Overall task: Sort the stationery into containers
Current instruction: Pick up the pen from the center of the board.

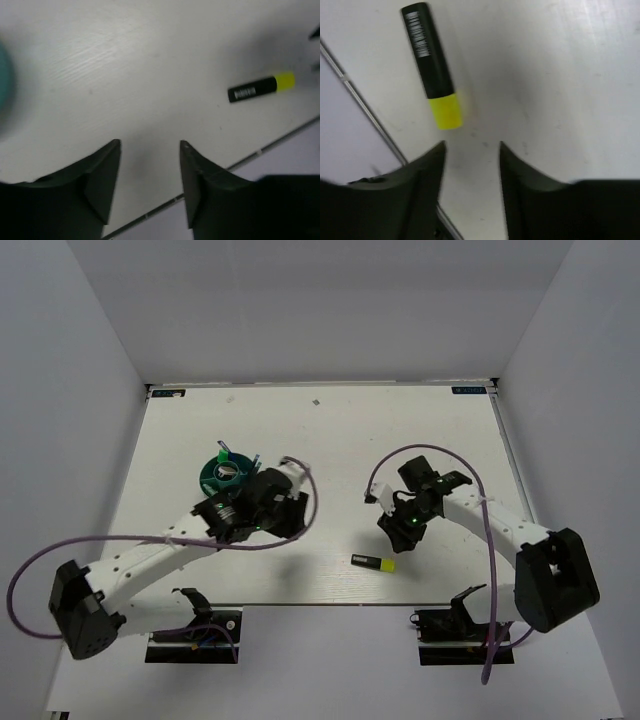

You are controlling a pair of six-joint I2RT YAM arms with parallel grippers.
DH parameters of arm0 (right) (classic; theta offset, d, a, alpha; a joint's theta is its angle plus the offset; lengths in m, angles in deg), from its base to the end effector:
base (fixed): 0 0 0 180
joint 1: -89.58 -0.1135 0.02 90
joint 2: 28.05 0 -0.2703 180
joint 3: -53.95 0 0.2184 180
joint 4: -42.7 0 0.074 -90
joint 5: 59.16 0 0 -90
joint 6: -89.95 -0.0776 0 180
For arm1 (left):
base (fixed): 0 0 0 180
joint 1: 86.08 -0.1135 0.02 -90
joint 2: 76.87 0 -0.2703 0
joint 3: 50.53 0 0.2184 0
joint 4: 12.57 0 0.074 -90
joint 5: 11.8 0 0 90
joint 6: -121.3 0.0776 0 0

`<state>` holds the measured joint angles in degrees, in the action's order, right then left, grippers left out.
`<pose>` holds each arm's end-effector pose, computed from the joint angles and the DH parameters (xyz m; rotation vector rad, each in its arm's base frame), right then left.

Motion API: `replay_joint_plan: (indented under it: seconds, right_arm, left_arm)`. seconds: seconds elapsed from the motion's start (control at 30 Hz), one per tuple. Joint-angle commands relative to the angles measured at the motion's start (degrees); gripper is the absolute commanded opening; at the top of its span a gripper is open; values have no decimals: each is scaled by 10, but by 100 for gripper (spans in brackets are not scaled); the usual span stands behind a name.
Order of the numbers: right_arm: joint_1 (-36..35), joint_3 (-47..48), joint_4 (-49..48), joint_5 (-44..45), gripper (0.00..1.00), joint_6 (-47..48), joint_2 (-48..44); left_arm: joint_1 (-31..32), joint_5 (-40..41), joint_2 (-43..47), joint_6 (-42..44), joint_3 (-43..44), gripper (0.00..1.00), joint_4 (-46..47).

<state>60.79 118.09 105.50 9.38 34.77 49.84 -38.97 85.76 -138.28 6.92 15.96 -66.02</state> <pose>0.1699 0.1257 0.1837 -1.5527 2.3833 0.5205 0.1494 -0.1458 0.2574 0.4219 2.4110 -0.4122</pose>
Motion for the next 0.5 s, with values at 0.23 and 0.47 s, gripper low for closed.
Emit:
replay_joint_plan:
  seconds: [0.23,0.47]
  right_arm:
    - [13,-8,-78,184,23,-128,-98]
    - [57,-47,-183,368,25,-193,-156]
  left_arm:
    - [79,-203,-181,234,105,43,114]
    - [76,-331,-297,308,146,67,142]
